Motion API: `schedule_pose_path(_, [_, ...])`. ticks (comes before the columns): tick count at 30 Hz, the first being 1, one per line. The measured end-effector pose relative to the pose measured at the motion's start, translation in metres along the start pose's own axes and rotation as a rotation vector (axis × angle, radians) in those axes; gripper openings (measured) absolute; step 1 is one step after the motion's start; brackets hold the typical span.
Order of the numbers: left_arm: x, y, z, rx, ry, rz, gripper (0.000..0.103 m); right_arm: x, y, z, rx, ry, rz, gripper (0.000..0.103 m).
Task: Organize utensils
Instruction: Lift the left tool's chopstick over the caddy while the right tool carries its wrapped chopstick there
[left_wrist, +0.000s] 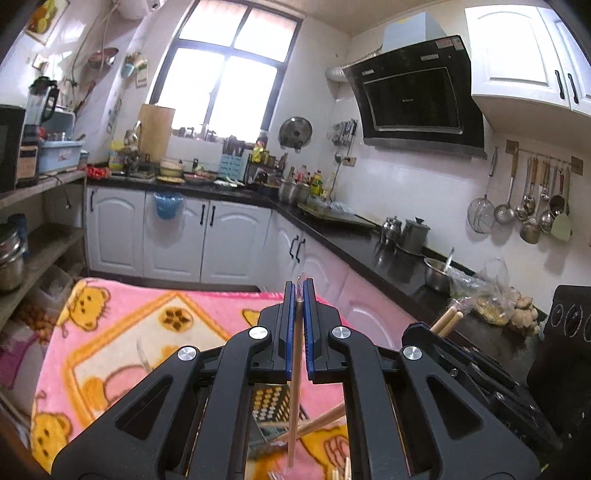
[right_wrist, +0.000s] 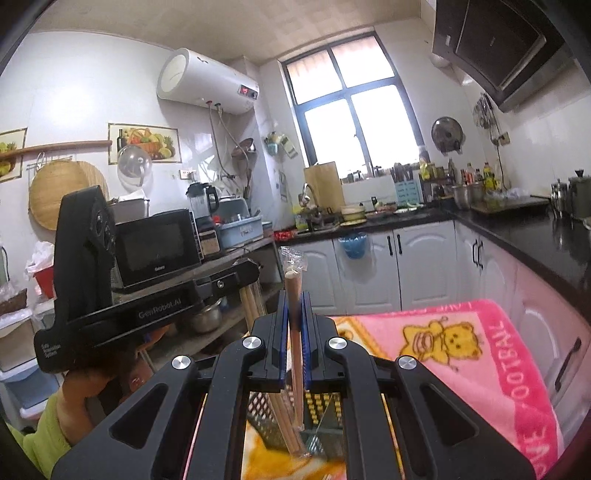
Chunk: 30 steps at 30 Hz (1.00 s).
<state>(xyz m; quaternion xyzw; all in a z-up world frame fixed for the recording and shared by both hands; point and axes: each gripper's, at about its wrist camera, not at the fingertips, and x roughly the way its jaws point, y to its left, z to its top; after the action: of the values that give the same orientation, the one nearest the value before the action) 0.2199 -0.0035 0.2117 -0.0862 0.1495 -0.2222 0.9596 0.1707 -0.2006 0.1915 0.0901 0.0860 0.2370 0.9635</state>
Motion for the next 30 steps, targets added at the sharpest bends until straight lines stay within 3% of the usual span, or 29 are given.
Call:
schedule_pose_path(17, [0.025,0.021,-0.002,0.028,-0.101,0.12,0.002,0.047,-0.027,-0.003,-0.003,0.012,-0.079,0.006])
schedule_pose_path(30, [0.054,0.036,-0.033,0.009,-0.067,0.14,0.002,0.074,-0.042,-0.026,-0.013,0.046,-0.134,0.006])
